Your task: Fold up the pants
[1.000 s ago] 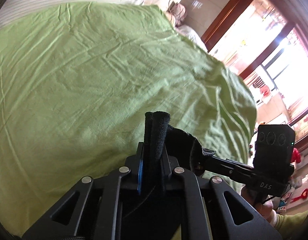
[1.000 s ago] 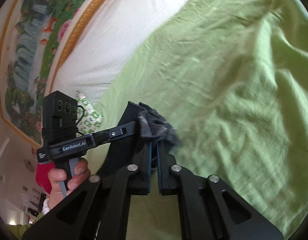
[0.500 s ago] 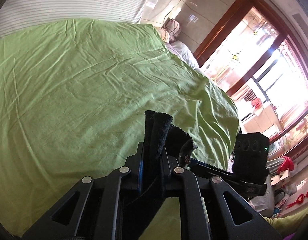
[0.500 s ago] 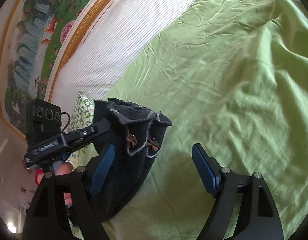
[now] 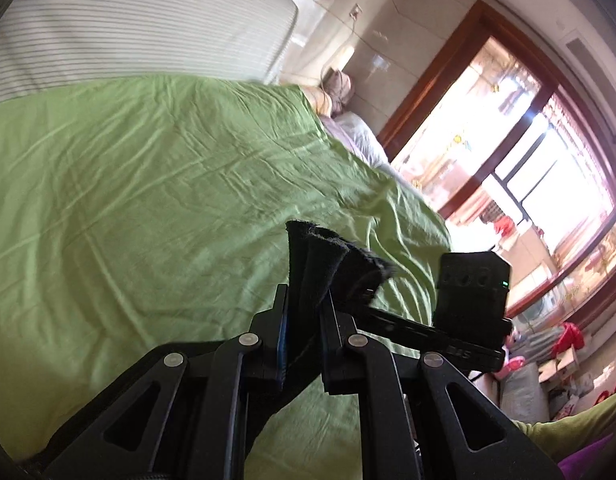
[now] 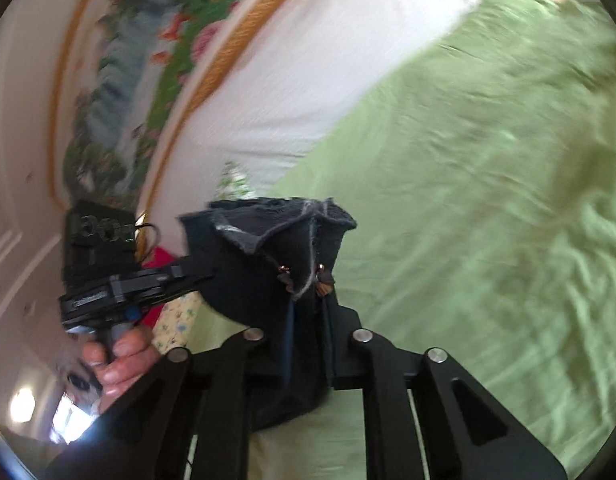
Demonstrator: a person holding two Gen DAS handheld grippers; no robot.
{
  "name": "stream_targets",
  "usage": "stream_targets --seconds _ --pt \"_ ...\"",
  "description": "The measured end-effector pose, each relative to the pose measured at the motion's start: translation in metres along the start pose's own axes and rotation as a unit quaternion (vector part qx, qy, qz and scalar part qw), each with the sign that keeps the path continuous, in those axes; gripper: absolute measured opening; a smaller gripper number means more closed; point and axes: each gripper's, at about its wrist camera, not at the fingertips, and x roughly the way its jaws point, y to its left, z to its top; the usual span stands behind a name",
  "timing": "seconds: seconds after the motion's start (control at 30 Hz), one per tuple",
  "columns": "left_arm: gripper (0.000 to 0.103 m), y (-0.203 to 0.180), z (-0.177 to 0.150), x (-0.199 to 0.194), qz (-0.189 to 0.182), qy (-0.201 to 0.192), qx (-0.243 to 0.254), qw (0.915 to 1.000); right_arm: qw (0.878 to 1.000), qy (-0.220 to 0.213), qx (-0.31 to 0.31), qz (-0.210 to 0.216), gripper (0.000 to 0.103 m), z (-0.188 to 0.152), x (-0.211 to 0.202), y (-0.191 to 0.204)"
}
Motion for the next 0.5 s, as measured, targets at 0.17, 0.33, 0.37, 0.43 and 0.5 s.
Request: stream_targets --seconds 0.17,0.33,0.37,0.43,0.5 --pt "0.011 0.012 -0.014 -0.048 -0.002 -0.039 -0.012 0.9992 0.997 0.009 -0.062 0.033 0.012 -0.002 0.001 0.047" --pt "0.012 0.023 -0.033 -0.081 0.010 -0.064 -0.019 0.9977 0.990 0.033 -0.124 0.055 0.012 -0.015 0.013 0.094" --pt "0.012 0.029 -0.040 -0.088 0.014 -0.069 -0.026 0.9972 0.988 0.040 -0.134 0.061 0.012 -0.019 0.017 0.101" --pt "0.012 0.041 -0.050 -0.096 0.018 -0.073 -0.041 0.9963 0.984 0.061 -0.151 0.070 0.012 -0.030 0.031 0.114" --pt "0.012 0.058 -0.065 -0.103 0.024 -0.076 -0.062 0.9949 0.981 0.083 -0.156 0.076 0.012 -0.041 0.047 0.121"
